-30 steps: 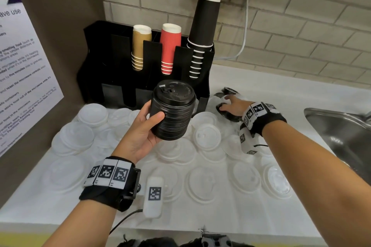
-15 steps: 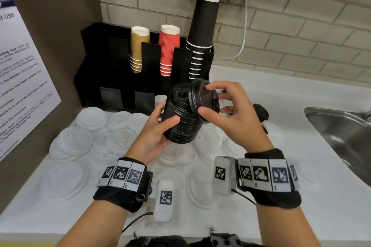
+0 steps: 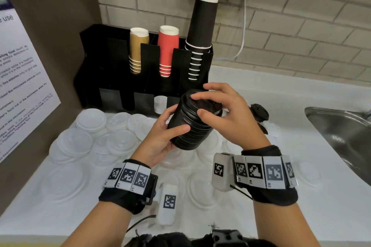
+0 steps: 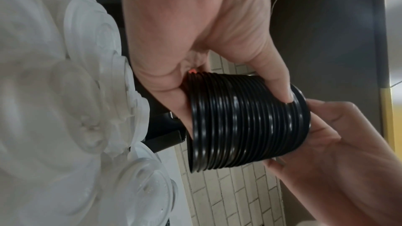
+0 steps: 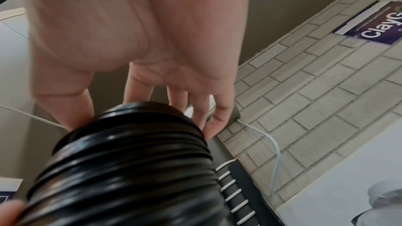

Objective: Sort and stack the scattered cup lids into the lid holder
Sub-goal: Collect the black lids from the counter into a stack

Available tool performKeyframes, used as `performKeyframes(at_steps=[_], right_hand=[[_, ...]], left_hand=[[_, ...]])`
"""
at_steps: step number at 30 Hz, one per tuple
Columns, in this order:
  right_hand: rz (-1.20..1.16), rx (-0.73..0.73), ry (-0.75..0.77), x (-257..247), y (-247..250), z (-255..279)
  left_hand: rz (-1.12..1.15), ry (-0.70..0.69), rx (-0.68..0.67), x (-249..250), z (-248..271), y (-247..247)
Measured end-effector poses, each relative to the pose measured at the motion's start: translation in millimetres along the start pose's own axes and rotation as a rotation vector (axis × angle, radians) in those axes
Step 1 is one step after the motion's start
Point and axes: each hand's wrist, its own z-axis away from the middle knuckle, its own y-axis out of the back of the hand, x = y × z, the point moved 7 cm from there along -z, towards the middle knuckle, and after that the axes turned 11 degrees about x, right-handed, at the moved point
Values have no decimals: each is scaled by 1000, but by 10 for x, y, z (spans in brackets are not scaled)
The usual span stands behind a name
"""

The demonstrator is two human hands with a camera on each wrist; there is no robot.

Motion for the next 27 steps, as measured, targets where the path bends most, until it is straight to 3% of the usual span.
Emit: performKeyframes(at_steps=[27], right_hand=[[-42, -7, 95, 7, 82, 4]], left_hand=[[54, 15, 7, -73, -36, -48]])
